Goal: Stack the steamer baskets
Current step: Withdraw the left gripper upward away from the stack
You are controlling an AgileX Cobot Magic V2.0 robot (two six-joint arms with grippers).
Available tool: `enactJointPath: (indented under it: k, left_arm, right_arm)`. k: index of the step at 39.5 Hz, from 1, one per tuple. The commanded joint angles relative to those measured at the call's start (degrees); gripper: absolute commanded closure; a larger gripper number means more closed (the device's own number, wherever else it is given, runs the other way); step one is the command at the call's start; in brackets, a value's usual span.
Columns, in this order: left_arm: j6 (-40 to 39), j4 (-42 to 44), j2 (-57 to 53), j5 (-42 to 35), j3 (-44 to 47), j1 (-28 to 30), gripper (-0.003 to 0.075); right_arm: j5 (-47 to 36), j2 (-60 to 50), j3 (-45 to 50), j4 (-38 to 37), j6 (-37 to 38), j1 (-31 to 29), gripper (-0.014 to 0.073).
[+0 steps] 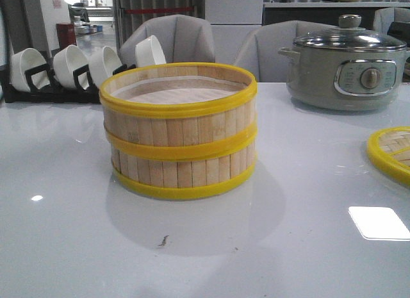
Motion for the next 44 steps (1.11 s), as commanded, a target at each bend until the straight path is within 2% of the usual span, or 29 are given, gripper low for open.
enactJointPath:
  k: [1,6,12,22,33,44]
  left_arm:
    - [-1.0,0.3,-7.4,-4.0,-1.8,4.5,0.0634]
    - [-2.8,-0.2,-12.8,-4.5,0.6,10.6,0.0634]
    - [-2.8,-0.2,-20.5,-7.4,8.2,15.5,0.0634]
    - [-5.5,-0.9,-36.6,-15.8,32.5,22.2,0.0634]
    - [-5.6,-1.1,-54.2,-25.8,58.3,24.0,0.0634]
    - [-5.6,-1.1,-67.2,-30.7,75.5,24.0,0.0634]
  right_arm:
    - [-3.8,-0.4,-2.1,0.2,-0.4,-0.3,0.0167]
    - [-3.8,-0.4,-2.1,0.2,-0.4,-0.3,0.0167]
    - [-3.8,-0.4,-2.1,0.2,-0.4,-0.3,0.0167]
    - [-3.8,-0.4,-2.1,0.2,-0.4,-0.3,0.0167]
    - [-3.8,-0.4,-2.1,0.2,-0.4,-0.3,0.0167]
    - [-3.8,-0.4,-2.1,0.2,-0.4,-0.3,0.0167]
